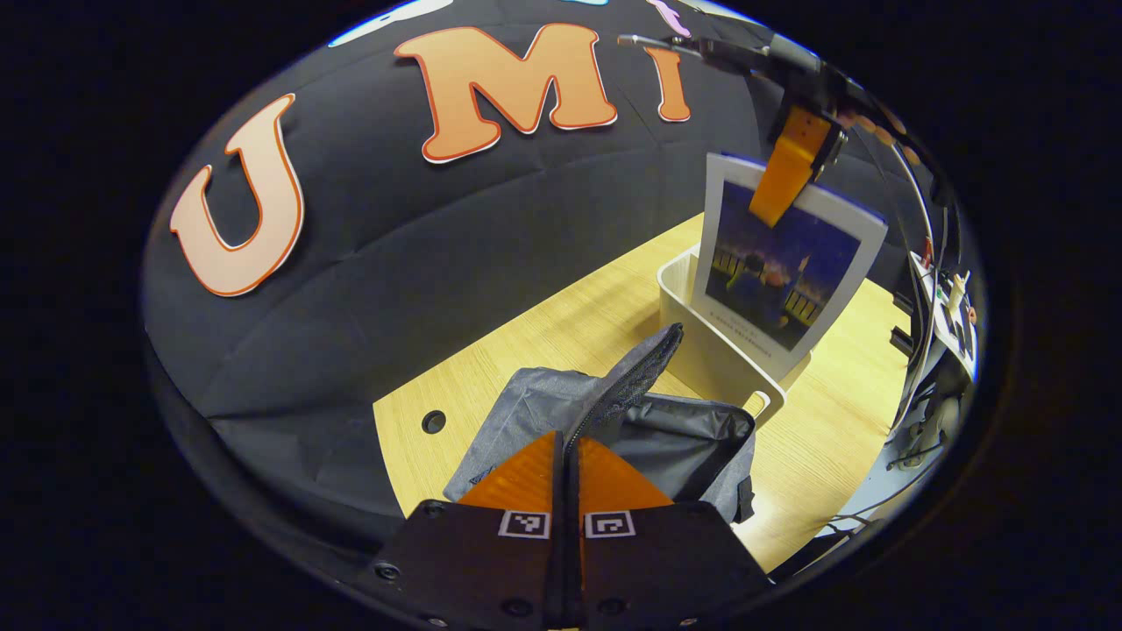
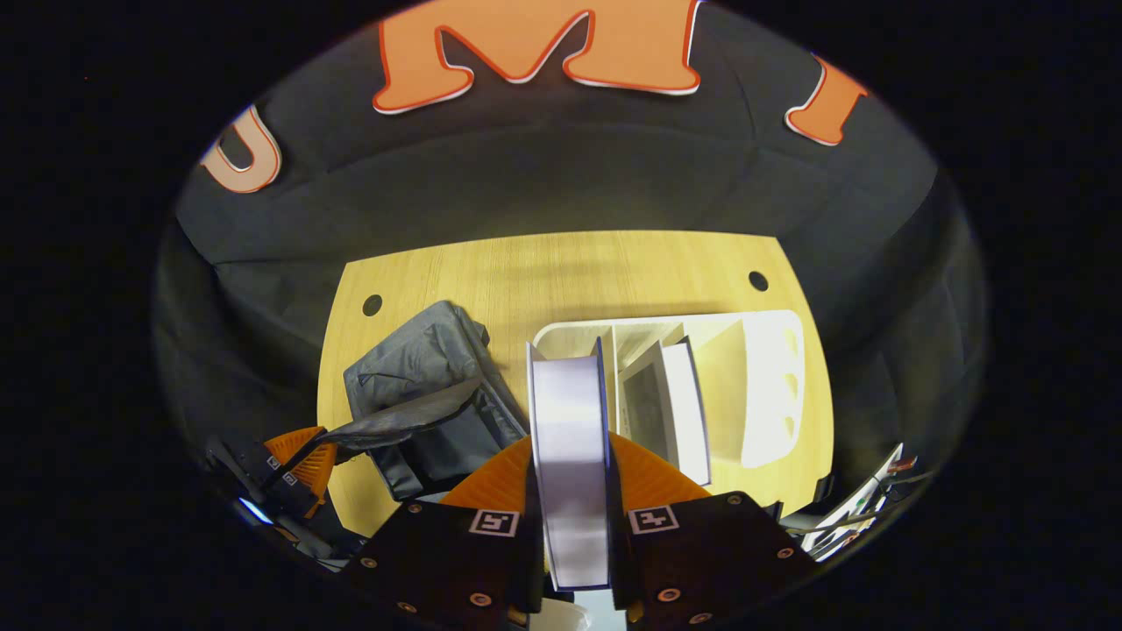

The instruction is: Open the schoolbag, grab two books from the bookshelf and put them into the schoolbag.

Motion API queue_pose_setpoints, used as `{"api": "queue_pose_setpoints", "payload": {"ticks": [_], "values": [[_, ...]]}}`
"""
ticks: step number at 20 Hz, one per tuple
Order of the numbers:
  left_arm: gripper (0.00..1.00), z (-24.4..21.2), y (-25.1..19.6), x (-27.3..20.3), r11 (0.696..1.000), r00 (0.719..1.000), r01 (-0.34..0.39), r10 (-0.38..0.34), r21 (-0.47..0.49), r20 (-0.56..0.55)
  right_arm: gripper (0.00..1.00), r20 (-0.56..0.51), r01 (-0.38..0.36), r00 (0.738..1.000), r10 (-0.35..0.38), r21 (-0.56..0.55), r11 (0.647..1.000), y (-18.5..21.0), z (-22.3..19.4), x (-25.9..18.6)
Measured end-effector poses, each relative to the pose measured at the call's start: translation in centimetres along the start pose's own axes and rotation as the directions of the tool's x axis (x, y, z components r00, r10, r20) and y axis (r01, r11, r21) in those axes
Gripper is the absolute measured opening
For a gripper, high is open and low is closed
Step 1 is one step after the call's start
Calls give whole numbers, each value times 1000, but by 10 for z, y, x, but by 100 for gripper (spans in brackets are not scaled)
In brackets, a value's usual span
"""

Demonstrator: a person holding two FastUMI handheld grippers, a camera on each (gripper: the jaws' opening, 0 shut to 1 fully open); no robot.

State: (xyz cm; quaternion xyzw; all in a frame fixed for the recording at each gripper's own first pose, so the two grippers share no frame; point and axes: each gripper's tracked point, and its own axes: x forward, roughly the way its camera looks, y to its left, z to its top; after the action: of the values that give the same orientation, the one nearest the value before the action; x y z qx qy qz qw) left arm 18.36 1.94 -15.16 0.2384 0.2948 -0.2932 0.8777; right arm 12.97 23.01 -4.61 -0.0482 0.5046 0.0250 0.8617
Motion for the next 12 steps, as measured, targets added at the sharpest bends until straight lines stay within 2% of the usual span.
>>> {"api": "queue_pose_setpoints", "payload": {"ticks": [1,5,9,12], "values": [[0,-1,1,0,1000,1000,1,-1,3,0,31,17,-15,1000,14,11,1000,2,4,-15],[0,-2,4,3,1000,1000,10,-10,20,-3,31,123,-107,988,95,94,990,-2,11,-79],[0,-1,6,6,999,1000,13,-13,47,-7,31,228,-196,961,156,167,966,-15,-21,-133],[1,1,5,9,997,1000,21,-20,72,-13,30,307,-282,930,203,242,928,-21,-59,-153]]}}
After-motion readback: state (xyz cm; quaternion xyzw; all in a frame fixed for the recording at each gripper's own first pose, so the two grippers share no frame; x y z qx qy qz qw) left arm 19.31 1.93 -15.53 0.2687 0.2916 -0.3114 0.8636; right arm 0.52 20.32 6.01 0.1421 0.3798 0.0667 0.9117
